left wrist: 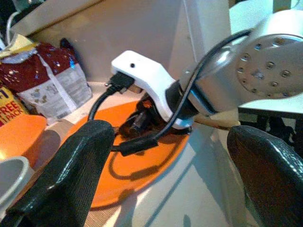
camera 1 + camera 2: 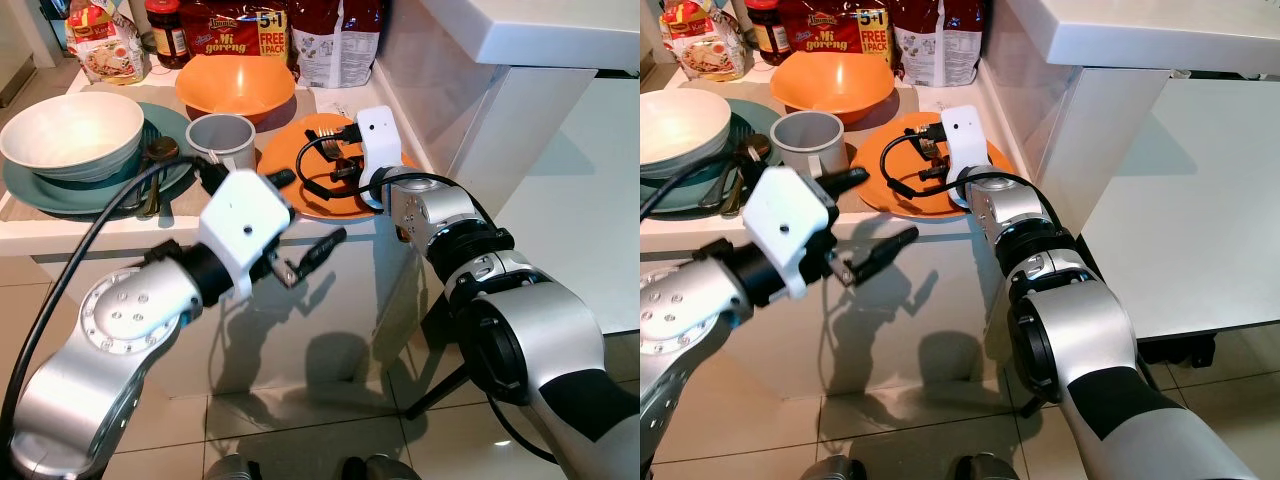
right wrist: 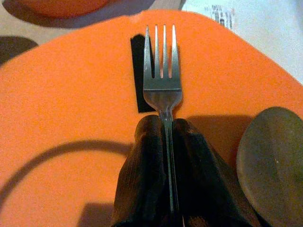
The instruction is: Setting the table
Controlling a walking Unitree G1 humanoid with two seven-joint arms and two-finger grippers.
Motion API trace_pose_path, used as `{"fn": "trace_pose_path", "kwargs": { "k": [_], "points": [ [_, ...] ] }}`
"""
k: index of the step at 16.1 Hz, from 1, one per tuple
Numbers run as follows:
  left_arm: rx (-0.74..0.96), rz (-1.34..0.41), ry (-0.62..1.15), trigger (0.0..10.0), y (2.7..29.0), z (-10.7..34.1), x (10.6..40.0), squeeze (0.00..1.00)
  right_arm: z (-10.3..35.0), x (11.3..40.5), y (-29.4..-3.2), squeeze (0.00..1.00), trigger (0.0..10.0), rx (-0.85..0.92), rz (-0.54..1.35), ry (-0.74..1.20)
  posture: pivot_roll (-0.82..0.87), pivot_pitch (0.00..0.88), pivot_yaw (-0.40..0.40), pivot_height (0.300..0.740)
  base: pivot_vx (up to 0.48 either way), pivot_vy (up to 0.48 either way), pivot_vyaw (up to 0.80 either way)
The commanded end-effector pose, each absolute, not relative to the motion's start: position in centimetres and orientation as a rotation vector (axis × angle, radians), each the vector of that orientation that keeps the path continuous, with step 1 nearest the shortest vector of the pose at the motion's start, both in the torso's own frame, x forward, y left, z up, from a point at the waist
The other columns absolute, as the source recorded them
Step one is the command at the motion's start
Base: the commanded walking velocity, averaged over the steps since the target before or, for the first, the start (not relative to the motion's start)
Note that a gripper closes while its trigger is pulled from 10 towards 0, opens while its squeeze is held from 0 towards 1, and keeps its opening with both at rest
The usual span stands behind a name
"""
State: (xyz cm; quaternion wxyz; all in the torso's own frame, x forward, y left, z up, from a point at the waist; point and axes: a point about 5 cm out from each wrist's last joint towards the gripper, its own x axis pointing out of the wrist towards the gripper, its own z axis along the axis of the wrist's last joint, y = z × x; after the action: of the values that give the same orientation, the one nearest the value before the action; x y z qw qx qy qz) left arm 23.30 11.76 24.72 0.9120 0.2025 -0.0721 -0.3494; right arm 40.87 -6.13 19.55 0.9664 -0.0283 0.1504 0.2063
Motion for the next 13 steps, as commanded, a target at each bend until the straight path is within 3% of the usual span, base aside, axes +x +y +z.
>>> {"fn": "trace_pose_path", "kwargs": {
  "k": [1, 5, 9, 13],
  "points": [
    [0.431, -0.716, -0.159, 10.0, 11.5, 24.7, 23.5, 0.00, 20.6, 41.2, -6.8, 0.00, 0.0, -0.028, 0.394, 0.246, 0.04, 0.061, -0.056, 0.740, 0.000, 0.000, 0.00],
    [0.412, -0.630, -0.177, 10.0, 11.1, 24.9, 24.5, 0.00, 23.7, 41.2, -7.6, 0.00, 0.0, 0.008, 0.398, 0.029, 0.04, 0.060, -0.053, 0.740, 0.000, 0.000, 0.00],
    [0.280, -0.485, -0.236, 10.0, 10.8, 24.8, 25.1, 0.00, 26.2, 35.6, -8.6, 0.00, 0.0, 0.004, 0.530, -0.264, 0.00, 0.073, -0.048, 0.740, 0.000, 0.000, 0.00],
    [0.228, -0.393, -0.253, 10.0, 11.7, 24.3, 24.9, 0.00, 25.9, 29.1, -10.0, 0.00, 0.0, 0.090, 0.588, -0.393, -0.01, 0.082, -0.060, 0.740, 0.000, 0.000, 0.00]
  ]
}}
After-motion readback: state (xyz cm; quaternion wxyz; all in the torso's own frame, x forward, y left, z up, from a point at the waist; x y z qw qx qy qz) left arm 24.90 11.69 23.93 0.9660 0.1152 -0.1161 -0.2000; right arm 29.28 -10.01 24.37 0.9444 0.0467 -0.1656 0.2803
